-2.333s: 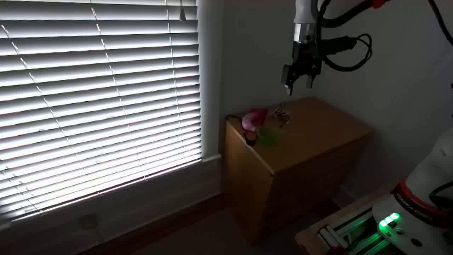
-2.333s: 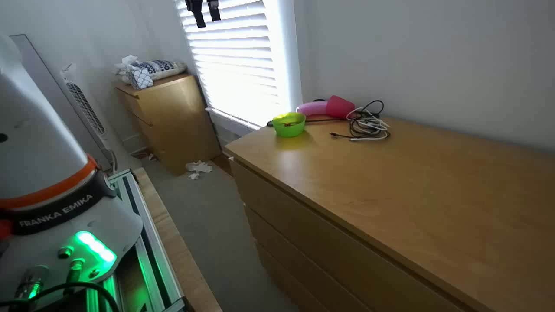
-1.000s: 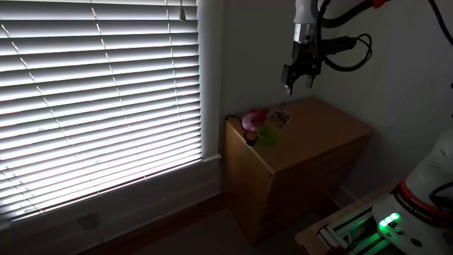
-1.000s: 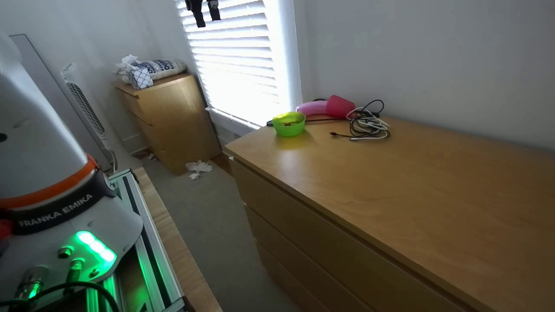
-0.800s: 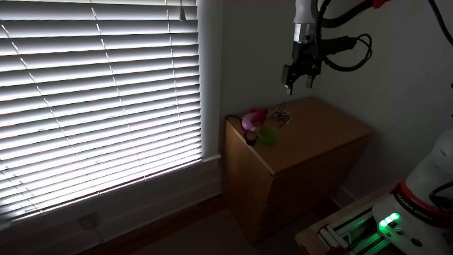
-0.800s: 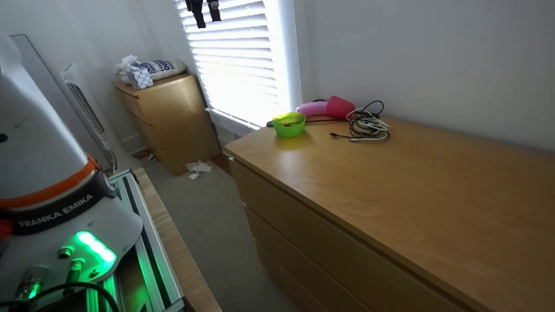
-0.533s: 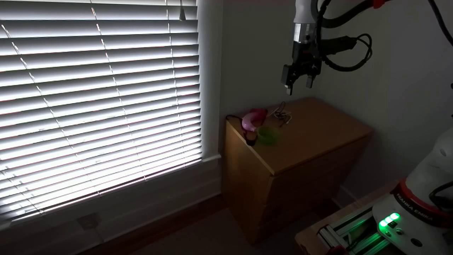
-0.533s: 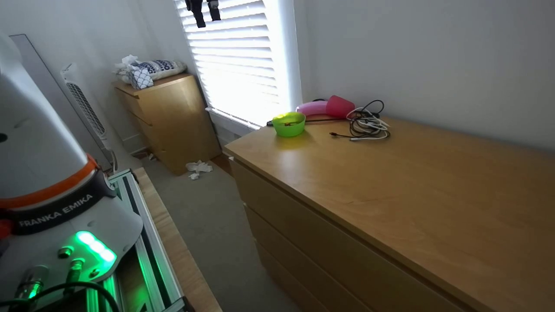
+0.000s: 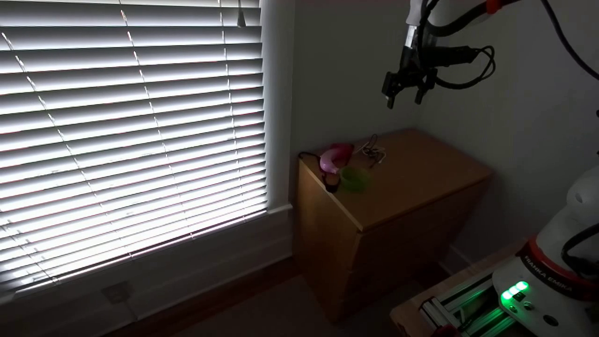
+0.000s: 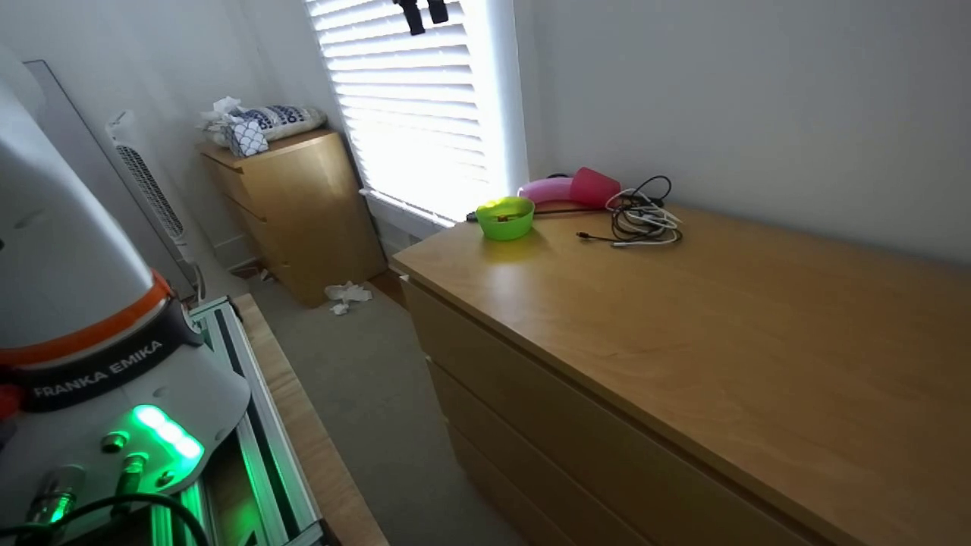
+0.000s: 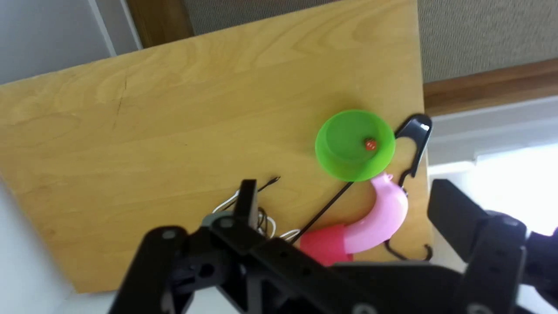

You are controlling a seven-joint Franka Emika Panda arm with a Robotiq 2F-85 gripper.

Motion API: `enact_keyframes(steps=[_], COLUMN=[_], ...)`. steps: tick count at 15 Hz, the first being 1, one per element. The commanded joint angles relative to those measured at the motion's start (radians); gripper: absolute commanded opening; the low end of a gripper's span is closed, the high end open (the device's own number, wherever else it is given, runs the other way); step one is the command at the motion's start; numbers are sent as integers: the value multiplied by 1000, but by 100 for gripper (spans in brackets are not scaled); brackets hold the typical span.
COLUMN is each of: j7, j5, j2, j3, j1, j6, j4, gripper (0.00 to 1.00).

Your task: Move the charging codes to the right of the cabinet top

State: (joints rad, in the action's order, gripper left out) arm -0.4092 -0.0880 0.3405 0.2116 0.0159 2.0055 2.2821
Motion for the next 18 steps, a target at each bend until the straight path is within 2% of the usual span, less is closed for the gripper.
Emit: enact_keyframes(steps=[1, 3, 6, 9, 10, 11, 12, 14, 15, 18], j7=[-21, -55, -205, -420, -493, -569, -645, -792, -660, -671], j5=[-37, -36, -66, -201, -238, -288, -346, -428, -353, -362], j2=[-36, -85, -173, -264, -290, -322, -357, -431, -365, -391], j3=[-74, -104, -117, -119, -91, -91, -155, -185, -200, -223], j1=[-52, -82, -127, -154, -198, -214, -167, -138, -127, -110], j6=[141, 220, 349, 511, 547, 575, 599, 583, 587, 591], j4=[24, 15, 7, 16, 20, 15, 2, -43, -1, -13], gripper=[100, 100, 100, 100, 100, 100, 100, 100, 100, 100])
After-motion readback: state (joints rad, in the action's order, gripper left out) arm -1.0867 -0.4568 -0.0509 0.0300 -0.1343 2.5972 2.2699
